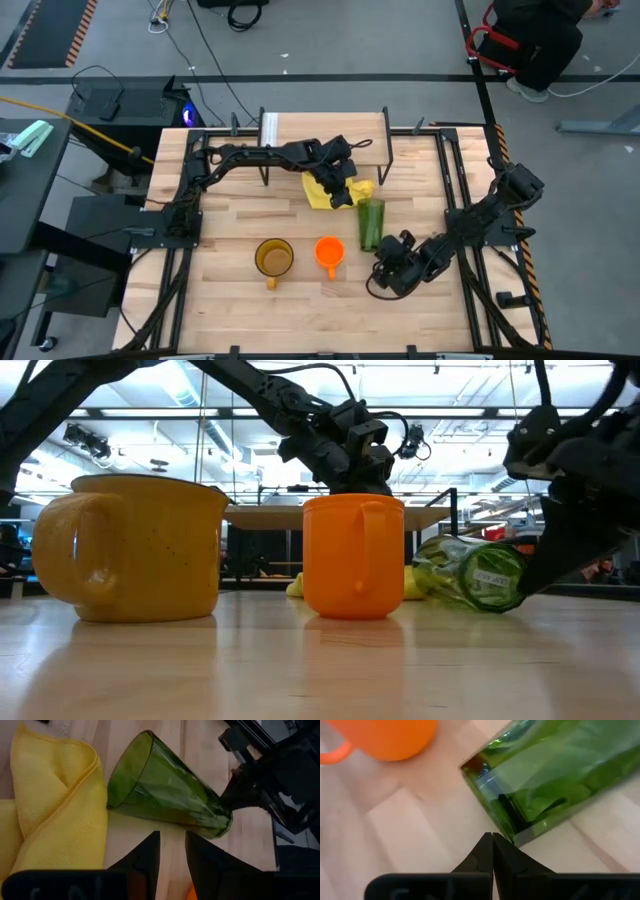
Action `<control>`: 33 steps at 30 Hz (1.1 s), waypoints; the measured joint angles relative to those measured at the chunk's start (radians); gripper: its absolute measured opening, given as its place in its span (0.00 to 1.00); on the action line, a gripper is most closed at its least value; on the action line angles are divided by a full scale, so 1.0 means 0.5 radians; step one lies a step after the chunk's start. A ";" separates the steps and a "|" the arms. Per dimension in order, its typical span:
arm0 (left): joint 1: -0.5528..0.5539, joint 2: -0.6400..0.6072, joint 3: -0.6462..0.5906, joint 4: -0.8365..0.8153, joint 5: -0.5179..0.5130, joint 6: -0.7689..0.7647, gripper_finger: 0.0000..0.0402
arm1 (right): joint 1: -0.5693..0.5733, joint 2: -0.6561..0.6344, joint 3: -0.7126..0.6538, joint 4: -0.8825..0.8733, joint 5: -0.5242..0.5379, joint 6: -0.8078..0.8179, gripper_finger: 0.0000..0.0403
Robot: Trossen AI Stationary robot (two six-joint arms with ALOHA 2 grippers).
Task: Stack small to large cups/mugs on shelf
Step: Put the green cup on the shelf
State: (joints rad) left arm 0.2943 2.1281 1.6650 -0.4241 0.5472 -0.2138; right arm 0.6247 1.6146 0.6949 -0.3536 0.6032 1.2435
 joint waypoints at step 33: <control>-0.066 0.095 -0.001 0.095 -0.116 -0.086 0.26 | 0.332 -0.001 0.007 -0.491 0.278 0.725 0.02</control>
State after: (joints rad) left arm 0.2612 2.1754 1.6646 -0.3766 0.4890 -0.2568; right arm 0.7908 1.6142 0.6986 -0.5991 0.7421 1.6060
